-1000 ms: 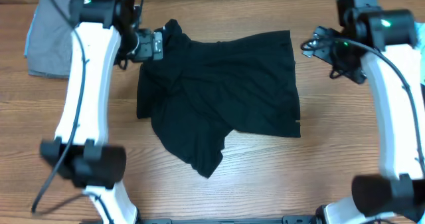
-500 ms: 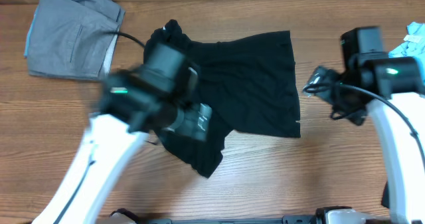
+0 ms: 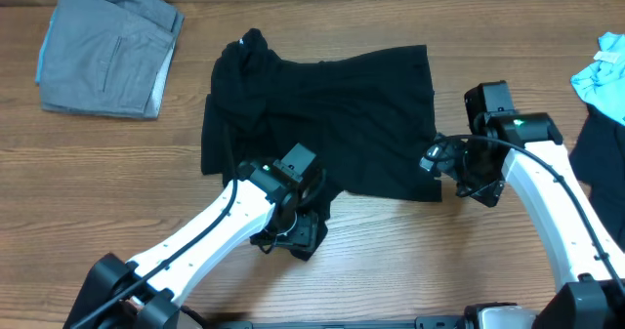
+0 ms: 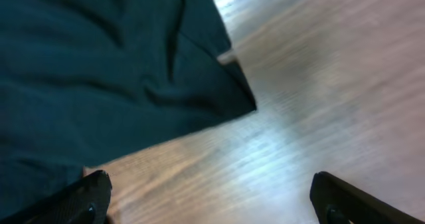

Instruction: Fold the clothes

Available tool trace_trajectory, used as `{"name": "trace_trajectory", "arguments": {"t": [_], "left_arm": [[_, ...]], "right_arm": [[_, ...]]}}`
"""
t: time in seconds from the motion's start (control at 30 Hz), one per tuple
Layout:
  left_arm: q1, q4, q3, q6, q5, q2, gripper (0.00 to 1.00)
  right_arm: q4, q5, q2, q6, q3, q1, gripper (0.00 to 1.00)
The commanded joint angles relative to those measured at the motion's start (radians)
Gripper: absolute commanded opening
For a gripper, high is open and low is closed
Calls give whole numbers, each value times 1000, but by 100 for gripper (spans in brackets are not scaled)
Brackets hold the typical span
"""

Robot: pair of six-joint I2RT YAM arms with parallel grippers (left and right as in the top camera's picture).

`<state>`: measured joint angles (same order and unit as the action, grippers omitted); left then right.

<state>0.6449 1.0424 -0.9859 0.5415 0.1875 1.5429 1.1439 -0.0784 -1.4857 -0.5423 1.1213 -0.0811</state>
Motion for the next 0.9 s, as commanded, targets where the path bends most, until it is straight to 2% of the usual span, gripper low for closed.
{"name": "trace_trajectory", "arguments": {"t": [0.0, 0.2, 0.4, 0.43, 0.5, 0.63, 0.77, 0.87], "left_arm": [[-33, -46, 35, 58, -15, 24, 65], [-82, -103, 37, 137, -56, 132, 63], [-90, -117, 37, 162, -61, 234, 61], [-90, -121, 37, 162, -61, 243, 59], [-90, -124, 37, 162, -61, 257, 42], [-90, -125, 37, 153, -68, 272, 24], [-93, -121, 37, 137, -65, 272, 16], [-95, -100, 37, 135, -64, 272, 13]], "right_arm": [[-50, -45, 14, 15, -58, -2, 100], [-146, -84, -2, 14, -149, -2, 100], [-175, -84, -3, 11, -159, -2, 100], [-179, -84, -3, 11, -159, -2, 100], [-188, -84, -3, 11, -160, -2, 99], [-199, -84, -3, 11, -177, -2, 95], [-251, -84, -7, 6, -212, -2, 83], [-262, -83, -21, -12, -227, -2, 79]]}}
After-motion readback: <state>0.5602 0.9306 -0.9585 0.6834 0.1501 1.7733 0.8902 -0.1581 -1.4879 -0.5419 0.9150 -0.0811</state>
